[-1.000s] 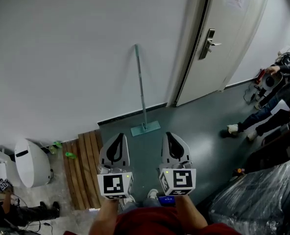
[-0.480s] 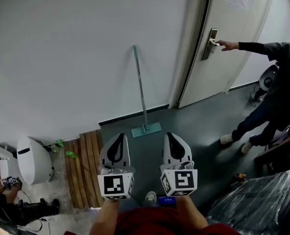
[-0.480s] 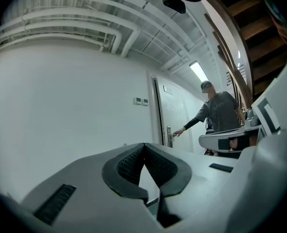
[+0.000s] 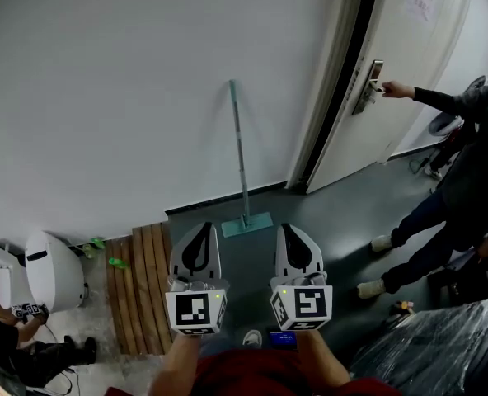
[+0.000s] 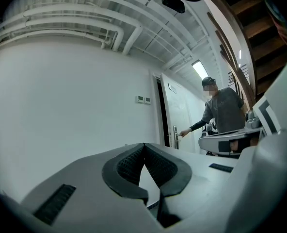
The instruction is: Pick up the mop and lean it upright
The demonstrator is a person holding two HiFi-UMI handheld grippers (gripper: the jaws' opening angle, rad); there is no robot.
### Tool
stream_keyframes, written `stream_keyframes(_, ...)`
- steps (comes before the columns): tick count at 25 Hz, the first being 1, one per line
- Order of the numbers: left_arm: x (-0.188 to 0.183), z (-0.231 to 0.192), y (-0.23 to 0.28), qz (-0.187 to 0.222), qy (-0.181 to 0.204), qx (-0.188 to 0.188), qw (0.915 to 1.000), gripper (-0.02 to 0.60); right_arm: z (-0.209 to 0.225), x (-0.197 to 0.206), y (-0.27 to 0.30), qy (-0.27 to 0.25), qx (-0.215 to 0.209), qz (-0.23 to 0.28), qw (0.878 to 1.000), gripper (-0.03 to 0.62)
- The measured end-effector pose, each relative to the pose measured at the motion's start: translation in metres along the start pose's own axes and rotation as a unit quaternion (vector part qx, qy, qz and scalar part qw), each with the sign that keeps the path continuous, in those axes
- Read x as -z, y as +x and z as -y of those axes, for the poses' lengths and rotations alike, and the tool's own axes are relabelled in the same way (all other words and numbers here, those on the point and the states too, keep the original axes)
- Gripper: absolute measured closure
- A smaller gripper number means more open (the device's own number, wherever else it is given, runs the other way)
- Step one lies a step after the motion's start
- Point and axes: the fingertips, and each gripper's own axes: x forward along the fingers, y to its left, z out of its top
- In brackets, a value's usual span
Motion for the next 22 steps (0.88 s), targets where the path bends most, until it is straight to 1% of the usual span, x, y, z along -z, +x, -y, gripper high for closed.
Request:
stream_keyframes(2, 0.004, -0.003, 0.011, -0.003, -0.001, 0.002, 1.0000, 0.569, 0.005, 0.000, 0.010, -0.001, 0.004, -0.002, 1.000, 0.577)
stream_keyframes(3, 0.005, -0.011, 0.018, -0.004, -0.003, 0.003, 1.0000, 0.569, 0.002, 0.001, 0.019, -0.002, 0.007, -0.004, 1.000, 0.577)
stream_keyframes(7, 0.009, -0.067, 0.061, -0.004, -0.019, 0.007, 0.9998, 0.569, -0.023, 0.002, 0.086, -0.005, 0.013, -0.013, 1.000, 0.577)
stream_keyframes(9, 0.011, -0.087, 0.082, -0.007, -0.023, 0.008, 0.9997, 0.569, -0.030, 0.003, 0.115, -0.007, 0.013, -0.016, 1.000, 0.577)
stream_keyframes(15, 0.006, -0.115, 0.099, 0.010, -0.032, 0.018, 0.9993, 0.569, -0.052, 0.001, 0.145, -0.014, 0.014, -0.017, 1.000, 0.577)
stream_keyframes(22, 0.014, -0.157, 0.151, 0.008, -0.044, 0.040, 0.9982, 0.569, -0.065, 0.000, 0.207, -0.022, 0.031, -0.015, 0.999, 0.577)
